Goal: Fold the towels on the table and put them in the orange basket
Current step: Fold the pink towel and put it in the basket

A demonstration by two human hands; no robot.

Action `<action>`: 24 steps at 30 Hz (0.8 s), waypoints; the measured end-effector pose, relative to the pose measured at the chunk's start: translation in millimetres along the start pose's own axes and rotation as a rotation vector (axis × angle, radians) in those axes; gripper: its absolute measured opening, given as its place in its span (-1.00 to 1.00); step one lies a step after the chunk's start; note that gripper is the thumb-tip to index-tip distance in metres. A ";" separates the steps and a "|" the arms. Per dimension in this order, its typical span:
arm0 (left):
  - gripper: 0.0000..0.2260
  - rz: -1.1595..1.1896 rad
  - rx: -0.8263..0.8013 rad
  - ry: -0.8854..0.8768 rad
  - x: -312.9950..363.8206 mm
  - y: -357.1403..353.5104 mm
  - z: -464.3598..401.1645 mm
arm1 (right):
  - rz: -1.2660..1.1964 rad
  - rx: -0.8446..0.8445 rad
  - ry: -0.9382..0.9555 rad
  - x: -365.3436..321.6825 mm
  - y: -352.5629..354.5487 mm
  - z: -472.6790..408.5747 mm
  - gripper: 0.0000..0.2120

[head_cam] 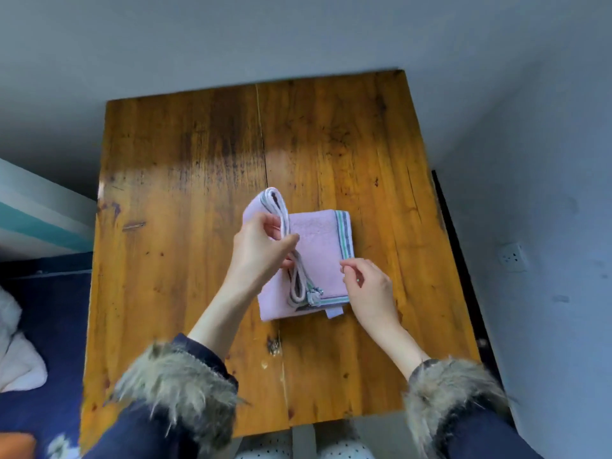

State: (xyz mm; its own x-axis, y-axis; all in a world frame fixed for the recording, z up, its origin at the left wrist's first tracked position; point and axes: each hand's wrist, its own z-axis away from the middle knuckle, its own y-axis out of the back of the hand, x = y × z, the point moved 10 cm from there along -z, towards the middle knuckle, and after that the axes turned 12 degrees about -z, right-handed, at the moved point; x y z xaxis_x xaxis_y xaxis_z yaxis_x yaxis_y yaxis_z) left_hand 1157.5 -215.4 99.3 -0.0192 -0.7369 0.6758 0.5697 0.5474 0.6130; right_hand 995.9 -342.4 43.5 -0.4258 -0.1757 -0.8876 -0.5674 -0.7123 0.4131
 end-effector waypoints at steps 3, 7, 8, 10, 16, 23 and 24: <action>-0.84 -0.135 -0.032 -0.042 24.4 -53.9 -6.6 | -0.120 -0.054 -0.156 34.5 17.2 -0.8 -0.81; -0.88 -0.282 -0.014 -0.069 31.2 -97.4 -16.6 | -0.208 -0.144 -0.218 54.7 17.8 -6.0 -0.77; -0.88 -0.304 -0.004 -0.072 30.9 -103.1 -18.0 | -0.207 -0.167 -0.218 57.4 16.7 -6.0 -0.76; -0.87 -0.336 0.004 -0.069 28.7 -113.1 -20.9 | -0.197 -0.211 -0.222 62.4 14.5 -6.3 -0.75; -0.91 -0.310 -0.132 0.020 18.0 -139.9 -25.7 | -0.201 -0.226 -0.268 70.6 15.4 -15.6 -0.76; -0.78 -0.452 0.304 -0.480 36.5 -64.7 3.7 | -0.223 -0.281 -0.340 63.7 -1.8 -25.0 -0.73; -0.76 -0.597 0.386 -0.568 34.9 -57.2 8.6 | -0.197 -0.280 -0.335 61.8 -4.6 -26.8 -0.77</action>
State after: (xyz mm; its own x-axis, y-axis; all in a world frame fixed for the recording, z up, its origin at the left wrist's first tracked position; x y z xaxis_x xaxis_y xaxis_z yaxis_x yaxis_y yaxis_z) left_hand 1117.1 -269.0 91.3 -0.6827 -0.6903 0.2397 0.0227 0.3078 0.9512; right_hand 991.1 -368.2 -18.7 -0.5591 0.1774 -0.8099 -0.4679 -0.8739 0.1316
